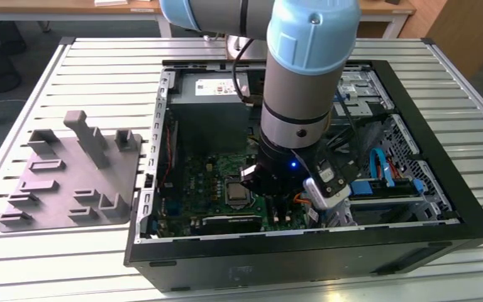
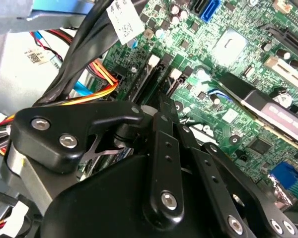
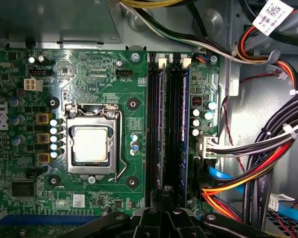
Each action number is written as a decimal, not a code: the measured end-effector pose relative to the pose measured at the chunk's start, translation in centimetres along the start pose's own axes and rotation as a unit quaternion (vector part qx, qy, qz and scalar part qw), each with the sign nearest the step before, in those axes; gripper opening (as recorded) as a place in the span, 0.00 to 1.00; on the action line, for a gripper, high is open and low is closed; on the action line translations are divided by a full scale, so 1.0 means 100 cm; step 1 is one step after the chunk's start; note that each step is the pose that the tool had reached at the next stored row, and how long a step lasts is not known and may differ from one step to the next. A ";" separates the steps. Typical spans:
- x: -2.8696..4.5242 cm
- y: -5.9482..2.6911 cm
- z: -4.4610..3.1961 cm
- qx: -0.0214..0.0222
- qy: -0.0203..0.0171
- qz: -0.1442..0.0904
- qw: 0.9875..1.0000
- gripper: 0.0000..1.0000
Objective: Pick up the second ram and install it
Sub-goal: 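Press down the second ram until it locks into place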
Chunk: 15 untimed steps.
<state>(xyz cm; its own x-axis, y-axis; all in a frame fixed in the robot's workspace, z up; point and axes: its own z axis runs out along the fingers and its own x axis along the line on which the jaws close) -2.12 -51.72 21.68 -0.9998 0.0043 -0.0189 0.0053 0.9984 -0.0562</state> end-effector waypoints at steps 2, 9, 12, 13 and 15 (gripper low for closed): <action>0.0000 0.0000 0.0000 0.000 0.000 0.000 1.000 0.10; -0.0005 0.0060 -0.0137 0.000 0.000 0.000 1.000 0.10; -0.0004 0.0199 -0.0145 0.000 0.000 0.000 1.000 0.10; -0.0004 0.0244 -0.0148 0.000 0.000 0.000 1.000 0.10; -0.0003 0.0334 -0.0153 0.000 0.000 0.000 1.000 0.10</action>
<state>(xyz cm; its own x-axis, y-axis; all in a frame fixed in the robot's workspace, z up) -2.10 -48.30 23.02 -0.9998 0.0044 -0.0191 0.0054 0.9984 -0.0560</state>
